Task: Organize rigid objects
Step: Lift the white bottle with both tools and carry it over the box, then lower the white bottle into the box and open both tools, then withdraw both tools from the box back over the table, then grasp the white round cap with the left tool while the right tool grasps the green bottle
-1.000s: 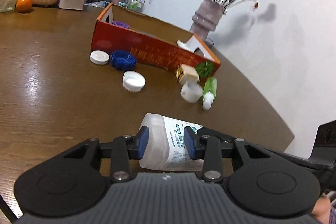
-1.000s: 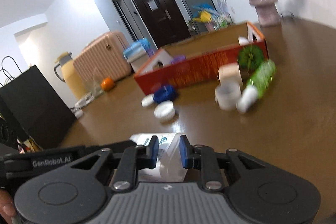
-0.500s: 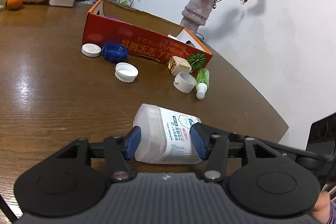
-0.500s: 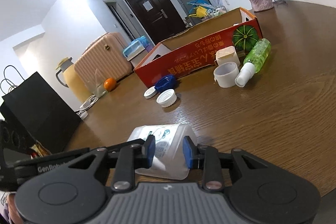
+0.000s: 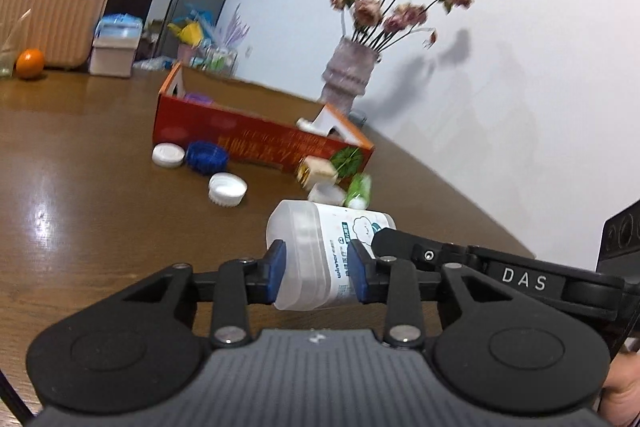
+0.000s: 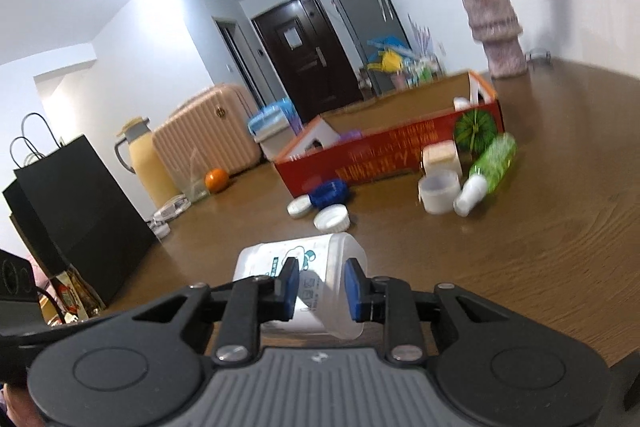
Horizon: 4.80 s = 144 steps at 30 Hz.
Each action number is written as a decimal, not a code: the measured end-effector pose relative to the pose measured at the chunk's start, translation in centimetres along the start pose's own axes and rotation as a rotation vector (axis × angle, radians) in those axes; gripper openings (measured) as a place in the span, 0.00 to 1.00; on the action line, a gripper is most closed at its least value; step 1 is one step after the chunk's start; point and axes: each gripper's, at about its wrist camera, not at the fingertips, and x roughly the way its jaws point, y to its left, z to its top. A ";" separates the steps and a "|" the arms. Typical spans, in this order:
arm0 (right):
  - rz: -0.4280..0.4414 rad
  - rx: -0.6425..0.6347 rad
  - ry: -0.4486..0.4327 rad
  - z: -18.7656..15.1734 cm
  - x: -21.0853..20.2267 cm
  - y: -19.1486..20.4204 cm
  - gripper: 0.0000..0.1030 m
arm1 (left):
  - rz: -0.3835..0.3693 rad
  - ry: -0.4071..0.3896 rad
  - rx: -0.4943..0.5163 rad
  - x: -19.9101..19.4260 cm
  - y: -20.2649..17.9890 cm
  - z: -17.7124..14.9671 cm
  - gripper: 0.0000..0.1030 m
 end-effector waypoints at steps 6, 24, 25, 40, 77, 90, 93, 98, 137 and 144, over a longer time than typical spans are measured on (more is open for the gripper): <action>-0.012 -0.040 -0.081 2.6 -0.7 0.9 0.23 | -0.005 -0.062 0.060 0.5 -1.3 3.6 0.33; -0.008 -0.072 -0.110 18.1 11.4 -1.9 0.23 | 0.004 -0.099 0.095 13.5 2.0 19.1 0.32; -0.004 -0.054 -0.096 19.2 12.6 -2.5 0.23 | 0.006 -0.091 0.095 14.7 2.4 19.8 0.32; -0.116 0.099 0.206 26.4 32.1 -13.2 0.24 | 0.055 0.280 -0.060 35.6 11.0 25.0 0.33; -0.311 -0.155 0.185 27.9 17.1 -8.7 0.65 | 0.370 0.158 0.230 19.3 8.2 26.9 0.80; -0.355 -0.275 -0.067 22.7 8.0 -5.4 0.92 | 0.357 -0.104 0.284 9.3 4.9 22.7 1.00; -0.363 -0.287 -0.093 21.1 6.8 -4.9 0.93 | 0.355 -0.177 0.316 7.8 4.4 21.0 1.00; -0.333 -0.286 -0.156 17.8 4.6 -4.6 1.00 | 0.316 -0.245 0.243 5.5 4.8 18.6 1.00; -0.372 -0.338 -0.141 -5.4 -5.6 -1.4 0.98 | 0.346 -0.050 0.253 -6.7 6.6 -2.6 1.00; -0.372 -0.326 -0.070 -3.5 -1.2 -2.3 0.88 | 0.312 -0.006 0.240 -1.7 8.3 1.2 0.97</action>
